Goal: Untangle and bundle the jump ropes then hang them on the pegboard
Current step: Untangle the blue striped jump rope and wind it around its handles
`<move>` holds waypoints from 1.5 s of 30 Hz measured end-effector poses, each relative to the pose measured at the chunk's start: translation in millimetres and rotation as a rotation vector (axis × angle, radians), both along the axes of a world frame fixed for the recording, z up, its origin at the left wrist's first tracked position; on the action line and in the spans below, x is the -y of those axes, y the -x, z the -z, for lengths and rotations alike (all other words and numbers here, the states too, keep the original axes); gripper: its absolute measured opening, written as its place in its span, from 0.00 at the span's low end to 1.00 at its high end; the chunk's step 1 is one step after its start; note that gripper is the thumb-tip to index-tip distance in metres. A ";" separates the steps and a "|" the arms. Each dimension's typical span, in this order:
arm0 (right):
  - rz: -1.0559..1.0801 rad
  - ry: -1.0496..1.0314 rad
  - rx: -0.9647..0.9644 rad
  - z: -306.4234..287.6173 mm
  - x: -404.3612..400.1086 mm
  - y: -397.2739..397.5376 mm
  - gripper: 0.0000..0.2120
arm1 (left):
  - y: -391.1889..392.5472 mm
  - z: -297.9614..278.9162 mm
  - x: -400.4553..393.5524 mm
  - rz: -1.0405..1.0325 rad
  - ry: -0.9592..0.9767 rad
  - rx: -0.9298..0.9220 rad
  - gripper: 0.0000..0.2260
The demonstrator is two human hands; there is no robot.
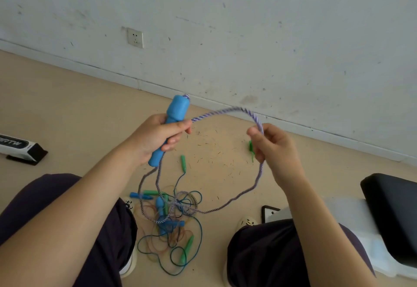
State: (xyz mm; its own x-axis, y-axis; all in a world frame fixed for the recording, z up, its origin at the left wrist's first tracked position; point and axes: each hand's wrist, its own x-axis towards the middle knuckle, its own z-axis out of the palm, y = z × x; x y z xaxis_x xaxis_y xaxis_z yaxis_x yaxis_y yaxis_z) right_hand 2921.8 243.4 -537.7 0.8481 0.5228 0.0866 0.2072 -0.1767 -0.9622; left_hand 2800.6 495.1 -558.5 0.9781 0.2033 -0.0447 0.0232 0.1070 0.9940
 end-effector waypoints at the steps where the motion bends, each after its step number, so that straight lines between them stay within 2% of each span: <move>1: -0.085 0.023 -0.016 1.7 -3.8 4.0 0.10 | -0.6 1.5 4.4 0.035 -0.021 -0.020 0.09; 4: -0.222 0.100 -0.025 9.7 -18.8 17.6 0.13 | -3.1 4.9 17.9 0.131 -0.091 -0.081 0.10; 8: -0.293 0.149 0.037 20.0 -32.0 28.9 0.05 | -4.4 7.7 28.4 0.200 -0.147 -0.125 0.10; 13: -0.160 0.095 0.093 10.3 -24.7 21.3 0.05 | -4.5 3.2 21.5 0.184 -0.100 -0.107 0.09; 17: -0.044 0.040 0.084 4.6 -14.8 12.0 0.10 | -4.9 3.2 12.0 0.100 -0.071 -0.055 0.08; 20: -0.127 0.061 0.047 5.5 -17.8 15.5 0.06 | -5.4 6.8 15.9 0.108 -0.066 -0.080 0.10; 22: -0.225 0.067 0.012 9.8 -25.0 24.4 0.08 | -5.1 9.0 23.8 0.173 -0.084 -0.117 0.09; 25: -0.287 0.118 0.088 16.5 -35.2 35.6 0.06 | -5.1 9.7 32.4 0.277 -0.133 -0.131 0.12; 27: -0.223 0.116 0.133 15.5 -36.0 33.5 0.07 | -5.4 7.5 30.0 0.270 -0.111 -0.134 0.11; 32: 0.168 -0.097 0.095 6.2 -16.1 9.0 0.07 | -6.0 5.9 10.8 0.114 -0.051 -0.107 0.07; 34: 0.195 -0.095 0.076 5.5 -9.4 2.6 0.04 | -7.3 7.8 7.4 0.028 -0.061 -0.106 0.07; 37: 0.062 -0.061 0.041 8.2 -12.0 6.5 0.06 | -7.6 10.5 9.8 -0.003 -0.082 -0.123 0.08; 42: -0.212 0.073 0.033 19.5 -34.0 33.7 0.13 | -5.6 11.1 17.5 0.206 -0.112 -0.175 0.07; 45: -0.296 0.103 0.029 21.1 -39.8 41.2 0.08 | -3.7 10.0 19.5 0.307 -0.123 -0.198 0.06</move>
